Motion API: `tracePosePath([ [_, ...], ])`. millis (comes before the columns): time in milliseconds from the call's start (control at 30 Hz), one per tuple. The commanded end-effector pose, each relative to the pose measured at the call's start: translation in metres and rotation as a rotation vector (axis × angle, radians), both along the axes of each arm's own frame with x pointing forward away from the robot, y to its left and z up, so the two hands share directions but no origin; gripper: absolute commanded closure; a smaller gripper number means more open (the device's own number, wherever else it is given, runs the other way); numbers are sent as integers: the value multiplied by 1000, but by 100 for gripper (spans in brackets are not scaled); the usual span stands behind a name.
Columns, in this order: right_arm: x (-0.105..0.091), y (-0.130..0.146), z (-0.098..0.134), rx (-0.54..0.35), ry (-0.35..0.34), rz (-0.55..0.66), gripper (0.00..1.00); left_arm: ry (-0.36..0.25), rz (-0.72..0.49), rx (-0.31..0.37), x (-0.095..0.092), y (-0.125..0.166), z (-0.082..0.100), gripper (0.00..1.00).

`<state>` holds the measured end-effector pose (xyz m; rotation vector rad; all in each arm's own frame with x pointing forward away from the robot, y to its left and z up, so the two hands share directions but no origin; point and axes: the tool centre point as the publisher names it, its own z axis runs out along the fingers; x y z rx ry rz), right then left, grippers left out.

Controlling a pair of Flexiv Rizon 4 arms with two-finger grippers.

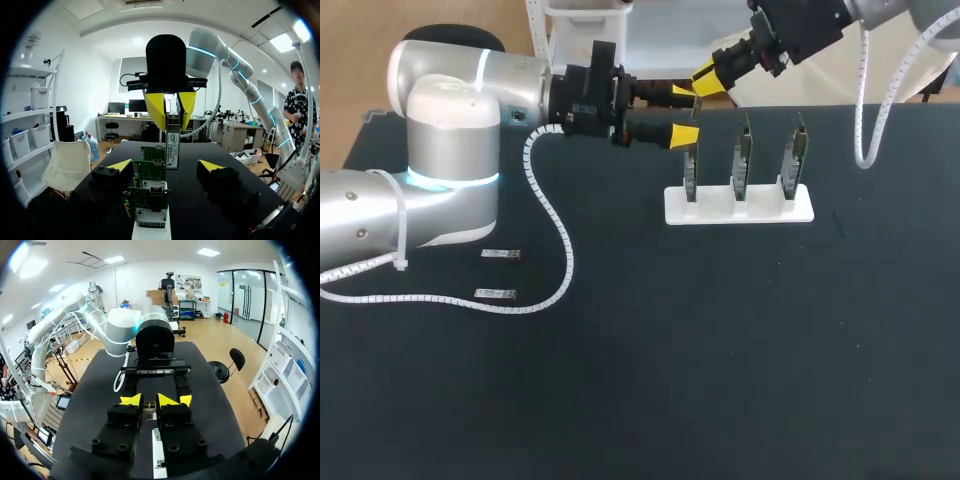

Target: Pick up the optical module with the left hand, and insert it into the network port with the right hand.

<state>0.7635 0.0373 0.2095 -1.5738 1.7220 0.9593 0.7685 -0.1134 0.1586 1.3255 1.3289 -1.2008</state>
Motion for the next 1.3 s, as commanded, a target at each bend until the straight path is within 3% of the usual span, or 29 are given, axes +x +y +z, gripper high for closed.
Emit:
tracePosePath([
  [33,-5,-2,1,5,-9,-11,100,-10,-11,5,2,-1,0,0],
  [133,-5,-4,0,8,-8,-16,100,-20,-21,22,3,-1,2,0],
  [433,-6,-9,0,11,-7,-22,100,-54,-29,160,2,15,10,0],
  [767,-5,-10,-1,7,-5,-17,100,-8,15,278,-7,38,-4,0],
  [1067,-3,-10,-1,-3,-5,-8,100,-14,-5,430,-12,39,-10,0],
  [1300,-3,-11,-1,-7,-4,-9,100,-17,-11,434,-11,39,-11,0],
])
